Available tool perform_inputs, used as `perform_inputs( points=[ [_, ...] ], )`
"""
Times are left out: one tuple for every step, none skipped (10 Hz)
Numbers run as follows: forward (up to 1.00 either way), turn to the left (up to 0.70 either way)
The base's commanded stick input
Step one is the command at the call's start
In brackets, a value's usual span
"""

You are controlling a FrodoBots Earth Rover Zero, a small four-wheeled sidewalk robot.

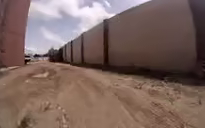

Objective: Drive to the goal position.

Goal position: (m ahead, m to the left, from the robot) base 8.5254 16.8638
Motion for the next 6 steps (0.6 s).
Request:
perform_inputs(
  points=[
    [0.85,0.0],
    [0.85,0.0],
    [0.85,0.0],
    [0.85,0.0],
    [0.85,0.0],
    [0.85,0.0]
  ],
)
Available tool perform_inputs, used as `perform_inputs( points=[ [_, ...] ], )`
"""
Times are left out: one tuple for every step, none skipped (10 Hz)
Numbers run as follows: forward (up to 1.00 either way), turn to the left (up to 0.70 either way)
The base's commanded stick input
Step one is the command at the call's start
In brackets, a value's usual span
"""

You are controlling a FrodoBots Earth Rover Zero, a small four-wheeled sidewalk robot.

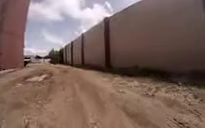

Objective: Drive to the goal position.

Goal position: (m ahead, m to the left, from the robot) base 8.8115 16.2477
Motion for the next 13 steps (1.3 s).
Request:
perform_inputs(
  points=[
    [0.85,0.0],
    [0.85,0.06],
    [0.85,0.16],
    [0.85,0.32],
    [0.85,0.34],
    [0.85,0.34],
    [0.85,0.34],
    [0.85,0.34],
    [0.85,0.3],
    [0.85,0.07],
    [0.85,0.0],
    [0.85,0.0],
    [0.85,0.0]
  ],
)
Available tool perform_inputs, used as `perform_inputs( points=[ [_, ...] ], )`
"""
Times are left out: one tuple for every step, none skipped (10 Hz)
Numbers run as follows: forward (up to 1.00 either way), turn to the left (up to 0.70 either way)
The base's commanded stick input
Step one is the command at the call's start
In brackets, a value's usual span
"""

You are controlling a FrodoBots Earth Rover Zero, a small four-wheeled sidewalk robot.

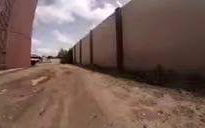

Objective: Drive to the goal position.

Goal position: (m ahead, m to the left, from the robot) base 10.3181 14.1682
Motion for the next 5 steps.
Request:
perform_inputs(
  points=[
    [0.85,0.0],
    [0.85,0.0],
    [0.85,0.0],
    [0.85,0.0],
    [0.85,0.0]
  ],
)
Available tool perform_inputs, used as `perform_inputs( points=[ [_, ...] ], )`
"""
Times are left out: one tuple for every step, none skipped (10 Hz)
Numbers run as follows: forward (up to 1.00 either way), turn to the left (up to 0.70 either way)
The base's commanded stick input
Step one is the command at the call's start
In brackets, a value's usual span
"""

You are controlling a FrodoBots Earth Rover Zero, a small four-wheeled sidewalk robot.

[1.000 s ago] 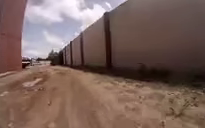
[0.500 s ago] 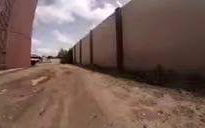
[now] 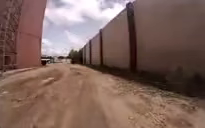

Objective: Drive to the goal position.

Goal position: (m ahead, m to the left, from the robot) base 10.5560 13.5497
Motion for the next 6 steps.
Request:
perform_inputs(
  points=[
    [0.85,0.0],
    [0.85,0.0],
    [0.85,0.01],
    [0.85,0.2],
    [0.85,0.28],
    [0.85,0.05]
  ],
)
